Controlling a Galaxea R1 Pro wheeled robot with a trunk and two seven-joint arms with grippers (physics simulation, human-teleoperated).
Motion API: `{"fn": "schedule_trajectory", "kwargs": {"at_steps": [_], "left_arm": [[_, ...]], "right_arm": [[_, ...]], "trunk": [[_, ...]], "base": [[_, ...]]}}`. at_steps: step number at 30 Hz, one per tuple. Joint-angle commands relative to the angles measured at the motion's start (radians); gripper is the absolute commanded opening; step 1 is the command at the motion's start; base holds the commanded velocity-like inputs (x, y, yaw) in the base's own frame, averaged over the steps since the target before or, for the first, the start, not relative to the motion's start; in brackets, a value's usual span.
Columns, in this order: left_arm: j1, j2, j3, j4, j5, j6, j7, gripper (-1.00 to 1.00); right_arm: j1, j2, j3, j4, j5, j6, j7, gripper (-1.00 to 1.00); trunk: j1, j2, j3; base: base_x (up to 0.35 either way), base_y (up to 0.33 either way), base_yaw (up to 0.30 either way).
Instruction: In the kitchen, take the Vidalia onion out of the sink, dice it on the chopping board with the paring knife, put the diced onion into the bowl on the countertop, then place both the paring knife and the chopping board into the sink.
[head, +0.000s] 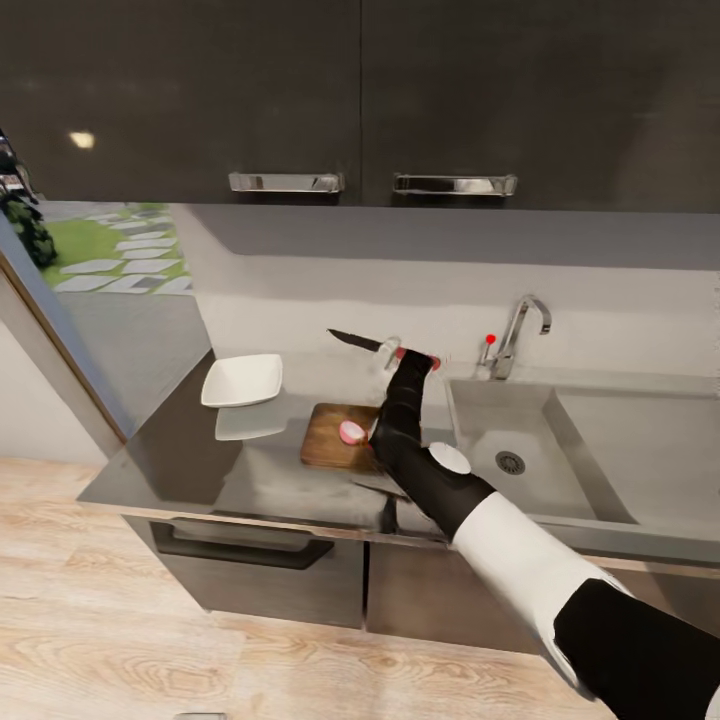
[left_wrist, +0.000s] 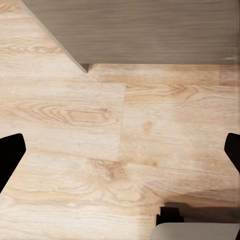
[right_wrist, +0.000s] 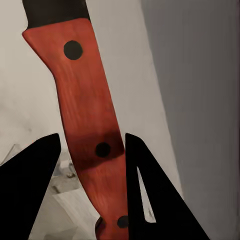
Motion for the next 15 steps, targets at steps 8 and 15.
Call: {"fn": "schedule_trajectory", "kwargs": {"at_steps": [8,15], "left_arm": [[-0.002,-0.001,-0.009,0.004,0.005,-0.006,0.002,1.0],[-0.002,-0.001,-0.009,0.004,0.005,-0.006,0.002,1.0]], "right_arm": [[-0.001,-0.014,-0.021,-0.047,-0.001,0.01,-0.008,-1.0],[-0.001,-0.021,-0.007,-0.012,-0.005,0.011,0.04,-1.0]], "trunk": [[0.001,-0.002,-0.002],[0.001,-0.002,-0.002]], "base": [[0.0,-0.263,0.0],[0.0,-0.06,0.0]]}}
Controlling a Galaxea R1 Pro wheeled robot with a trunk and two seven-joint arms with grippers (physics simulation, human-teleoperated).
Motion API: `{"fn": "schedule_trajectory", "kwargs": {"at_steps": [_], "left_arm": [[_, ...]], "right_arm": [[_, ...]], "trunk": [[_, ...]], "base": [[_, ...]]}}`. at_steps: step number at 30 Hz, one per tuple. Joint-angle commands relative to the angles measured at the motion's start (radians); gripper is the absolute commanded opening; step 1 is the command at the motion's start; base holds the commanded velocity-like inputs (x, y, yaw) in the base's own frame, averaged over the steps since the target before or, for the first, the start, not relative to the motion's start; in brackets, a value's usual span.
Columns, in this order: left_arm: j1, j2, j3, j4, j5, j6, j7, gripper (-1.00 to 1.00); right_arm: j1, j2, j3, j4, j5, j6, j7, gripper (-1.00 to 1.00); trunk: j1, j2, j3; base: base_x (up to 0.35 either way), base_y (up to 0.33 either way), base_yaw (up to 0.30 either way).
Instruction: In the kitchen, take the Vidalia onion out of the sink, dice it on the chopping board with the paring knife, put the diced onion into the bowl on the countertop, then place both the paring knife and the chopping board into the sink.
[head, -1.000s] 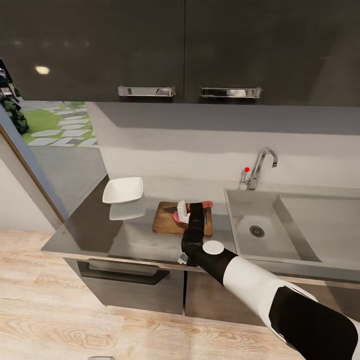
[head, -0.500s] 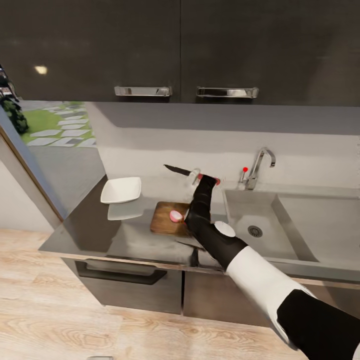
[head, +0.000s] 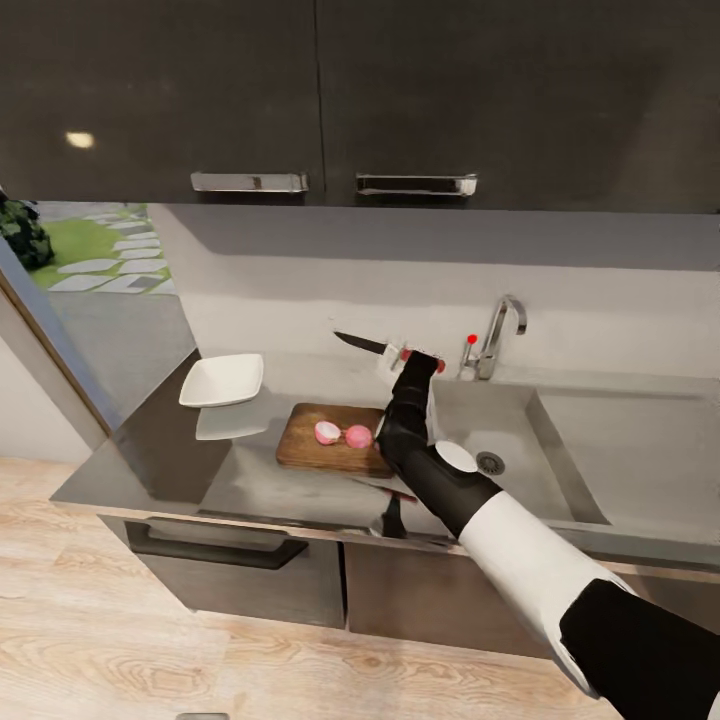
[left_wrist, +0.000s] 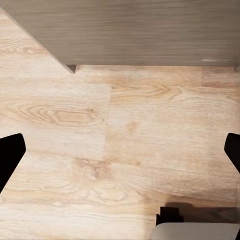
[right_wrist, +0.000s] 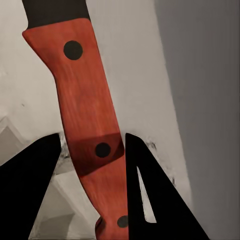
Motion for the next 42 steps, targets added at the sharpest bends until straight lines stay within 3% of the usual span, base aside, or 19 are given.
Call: {"fn": "schedule_trajectory", "kwargs": {"at_steps": [1,6,12,21,33,42], "left_arm": [[-0.001,-0.001,-0.009,0.003,0.006,-0.005,0.002,1.0],[-0.001,-0.001,-0.009,0.003,0.006,-0.005,0.002,1.0],[-0.001,-0.001,-0.009,0.003,0.006,-0.005,0.002,1.0],[-0.001,-0.001,-0.009,0.003,0.006,-0.005,0.002,1.0],[-0.001,-0.001,-0.009,0.003,0.006,-0.005,0.002,1.0],[-0.001,-0.001,-0.009,0.003,0.006,-0.005,0.003,1.0]], "right_arm": [[-0.001,-0.001,0.01,0.008,0.001,0.007,0.011,-1.0],[-0.002,-0.002,0.047,0.043,0.0,0.007,0.037,-1.0],[-0.002,0.013,0.096,0.154,-0.002,0.002,0.053,-1.0],[-0.002,0.026,0.121,0.185,-0.006,-0.003,0.06,-1.0],[-0.001,0.039,0.138,0.274,-0.007,-0.02,0.145,-1.0],[-0.001,0.039,0.14,0.418,-0.005,-0.092,0.149,-1.0]], "trunk": [[0.001,-0.002,-0.002],[0.001,-0.002,-0.002],[0.001,-0.002,-0.002],[0.001,-0.002,-0.002],[0.001,-0.002,-0.002],[0.001,-0.002,-0.002]], "base": [[0.0,-0.01,0.0],[0.0,-0.004,0.0],[0.0,0.0,0.0],[0.0,0.0,0.0],[0.0,0.0,0.0],[0.0,0.0,0.0]]}}
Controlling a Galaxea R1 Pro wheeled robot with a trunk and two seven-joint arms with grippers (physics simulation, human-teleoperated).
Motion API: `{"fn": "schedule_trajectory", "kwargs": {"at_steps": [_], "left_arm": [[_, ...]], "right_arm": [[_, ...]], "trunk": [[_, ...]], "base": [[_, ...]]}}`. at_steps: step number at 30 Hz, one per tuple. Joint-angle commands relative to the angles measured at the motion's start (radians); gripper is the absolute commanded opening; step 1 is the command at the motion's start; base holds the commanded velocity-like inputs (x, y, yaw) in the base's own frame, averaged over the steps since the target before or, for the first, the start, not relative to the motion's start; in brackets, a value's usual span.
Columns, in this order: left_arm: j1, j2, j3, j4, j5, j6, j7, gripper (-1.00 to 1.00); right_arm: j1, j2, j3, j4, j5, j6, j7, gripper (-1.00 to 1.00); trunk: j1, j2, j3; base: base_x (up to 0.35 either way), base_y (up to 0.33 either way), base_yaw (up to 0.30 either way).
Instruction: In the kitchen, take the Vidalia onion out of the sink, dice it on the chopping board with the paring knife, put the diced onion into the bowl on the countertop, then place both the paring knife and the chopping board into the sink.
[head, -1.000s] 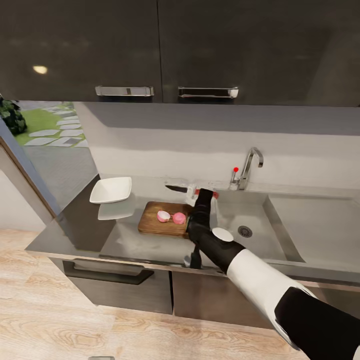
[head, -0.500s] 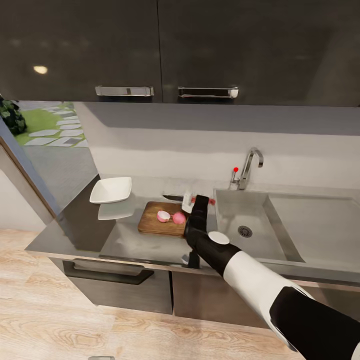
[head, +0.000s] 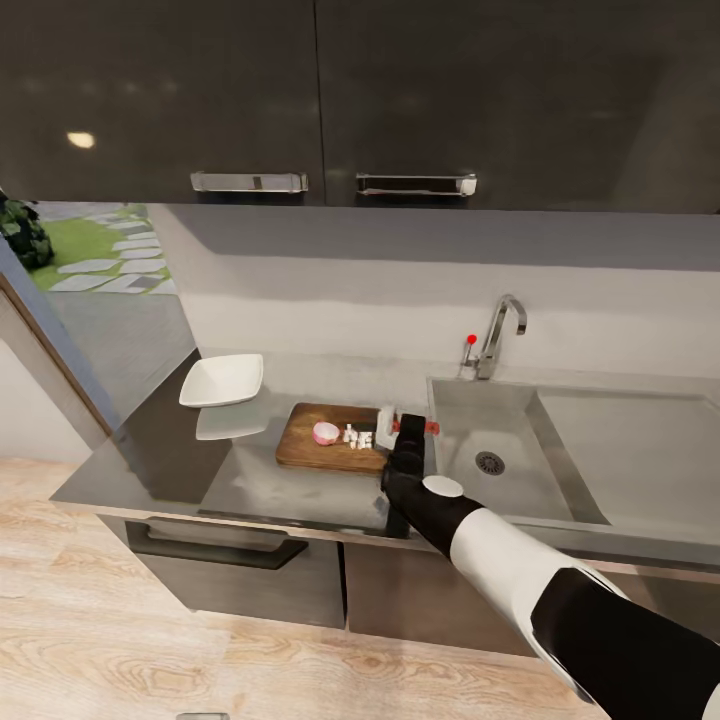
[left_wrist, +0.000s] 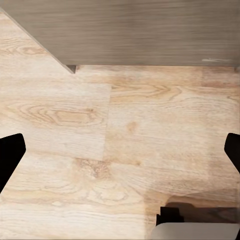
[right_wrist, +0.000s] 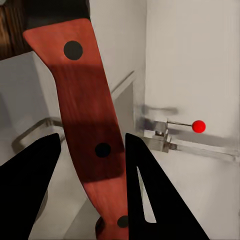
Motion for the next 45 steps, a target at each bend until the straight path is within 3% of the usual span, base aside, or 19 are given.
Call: {"fn": "schedule_trajectory", "kwargs": {"at_steps": [1,15,18,21,26,35,45], "left_arm": [[-0.001,-0.001,-0.009,0.003,0.006,-0.005,0.002,1.0],[-0.001,0.0,-0.009,0.003,0.006,-0.005,0.001,1.0],[-0.001,-0.001,-0.009,0.003,0.006,-0.005,0.001,1.0],[-0.001,-0.001,-0.009,0.003,0.006,-0.005,0.002,1.0],[-0.001,-0.001,-0.009,0.003,0.006,-0.005,0.001,1.0],[-0.001,-0.001,-0.009,0.003,0.006,-0.005,0.001,1.0],[-0.001,-0.001,-0.009,0.003,0.006,-0.005,0.002,1.0]], "right_arm": [[-0.002,0.0,0.007,0.001,-0.001,0.006,-0.003,-1.0],[-0.002,0.0,0.002,-0.023,0.003,-0.03,-0.024,-1.0],[-0.002,0.0,-0.004,-0.088,0.003,-0.029,-0.067,-1.0],[-0.002,0.0,-0.034,-0.212,0.003,-0.023,-0.109,-1.0],[-0.002,0.0,-0.067,-0.265,0.0,-0.018,-0.119,-1.0],[-0.002,0.0,-0.066,-0.187,-0.006,-0.017,-0.066,-1.0],[-0.002,0.0,-0.065,-0.137,-0.006,-0.018,-0.024,-1.0]], "trunk": [[0.001,-0.002,-0.002],[0.001,-0.002,-0.002],[0.001,-0.002,-0.002],[0.001,-0.002,-0.002],[0.001,-0.002,-0.002],[0.001,-0.002,-0.002],[0.001,-0.002,-0.002]], "base": [[0.0,0.0,0.0],[0.0,0.0,0.0],[0.0,0.0,0.0],[-0.05,0.027,0.0],[-0.203,0.147,0.0],[-0.1,0.077,0.0],[0.133,0.103,0.0]]}}
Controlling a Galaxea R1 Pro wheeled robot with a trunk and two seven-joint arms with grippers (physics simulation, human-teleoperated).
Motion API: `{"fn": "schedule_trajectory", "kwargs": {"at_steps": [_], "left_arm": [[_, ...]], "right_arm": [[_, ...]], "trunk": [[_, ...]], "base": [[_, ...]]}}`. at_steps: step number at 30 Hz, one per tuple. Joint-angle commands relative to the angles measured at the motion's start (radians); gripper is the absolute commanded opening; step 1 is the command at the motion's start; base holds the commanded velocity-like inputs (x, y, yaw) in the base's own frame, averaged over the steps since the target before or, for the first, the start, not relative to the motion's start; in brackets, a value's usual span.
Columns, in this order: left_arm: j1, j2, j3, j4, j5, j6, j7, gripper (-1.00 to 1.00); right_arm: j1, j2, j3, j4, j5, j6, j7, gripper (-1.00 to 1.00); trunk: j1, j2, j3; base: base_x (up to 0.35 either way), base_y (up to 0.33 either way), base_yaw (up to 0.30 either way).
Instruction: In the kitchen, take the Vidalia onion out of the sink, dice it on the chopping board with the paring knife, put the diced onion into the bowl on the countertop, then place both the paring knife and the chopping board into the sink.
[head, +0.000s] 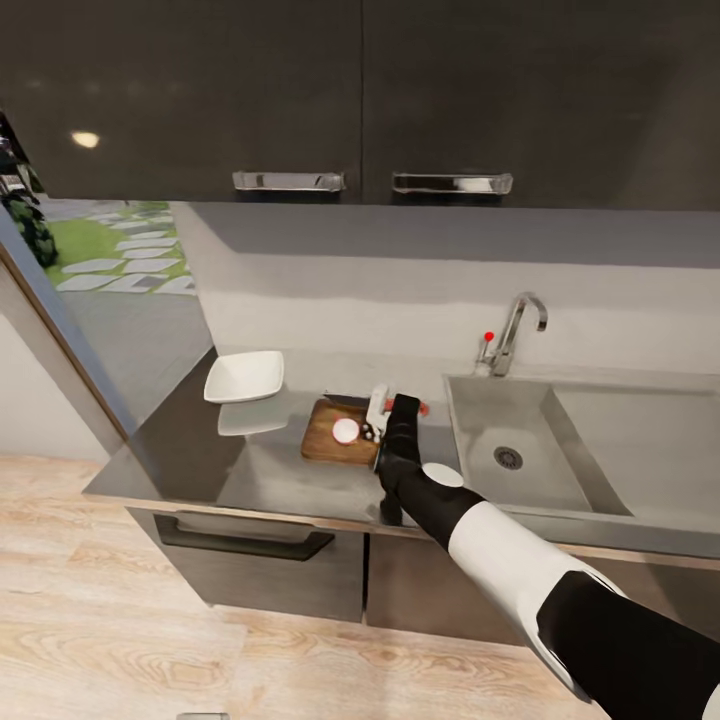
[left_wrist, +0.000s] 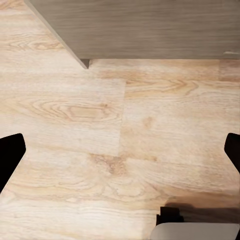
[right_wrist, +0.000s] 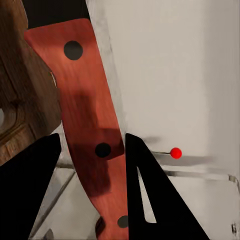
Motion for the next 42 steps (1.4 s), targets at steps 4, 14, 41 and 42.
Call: {"fn": "schedule_trajectory", "kwargs": {"at_steps": [4,14,41,42], "left_arm": [[-0.001,-0.001,-0.008,0.003,0.006,-0.005,0.002,1.0],[-0.001,-0.001,-0.008,0.003,0.006,-0.004,0.002,1.0],[-0.001,-0.001,-0.008,0.003,0.006,-0.002,0.002,1.0],[-0.001,-0.001,-0.008,0.003,0.006,-0.002,0.002,1.0]], "right_arm": [[-0.002,0.0,0.005,0.003,0.001,0.007,0.066,-1.0],[-0.002,0.0,0.01,0.106,0.003,0.0,0.101,-1.0],[-0.002,0.0,-0.181,-0.15,-0.021,-0.071,-0.109,-1.0],[-0.002,0.0,-0.23,-0.194,-0.025,-0.069,-0.109,-1.0]], "trunk": [[0.001,-0.002,-0.002],[0.001,-0.002,-0.002],[0.001,-0.002,-0.002],[0.001,-0.002,-0.002]], "base": [[0.012,0.008,0.0],[0.001,0.001,0.0],[0.0,0.0,0.0],[0.0,0.0,0.0]]}}
